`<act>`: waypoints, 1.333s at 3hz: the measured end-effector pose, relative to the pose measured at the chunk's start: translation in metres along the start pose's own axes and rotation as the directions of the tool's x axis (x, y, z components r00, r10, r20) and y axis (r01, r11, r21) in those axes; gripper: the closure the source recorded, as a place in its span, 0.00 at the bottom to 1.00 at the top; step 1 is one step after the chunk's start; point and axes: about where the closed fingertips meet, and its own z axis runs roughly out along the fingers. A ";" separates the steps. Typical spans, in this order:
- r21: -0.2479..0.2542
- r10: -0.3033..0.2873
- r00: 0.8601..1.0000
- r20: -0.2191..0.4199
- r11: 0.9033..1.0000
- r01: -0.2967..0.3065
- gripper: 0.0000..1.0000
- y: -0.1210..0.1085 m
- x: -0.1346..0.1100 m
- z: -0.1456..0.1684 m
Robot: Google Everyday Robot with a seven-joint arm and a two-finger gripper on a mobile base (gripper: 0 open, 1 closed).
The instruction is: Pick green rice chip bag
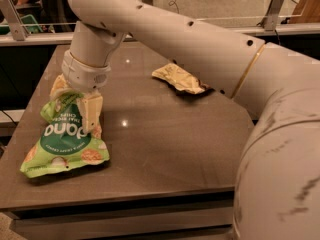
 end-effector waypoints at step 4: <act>0.194 0.231 0.967 0.112 0.949 -0.249 1.00 -0.044 0.030 -0.072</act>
Offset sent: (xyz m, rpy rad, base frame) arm 0.0595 -0.0218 0.0510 0.0850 0.0508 -0.2413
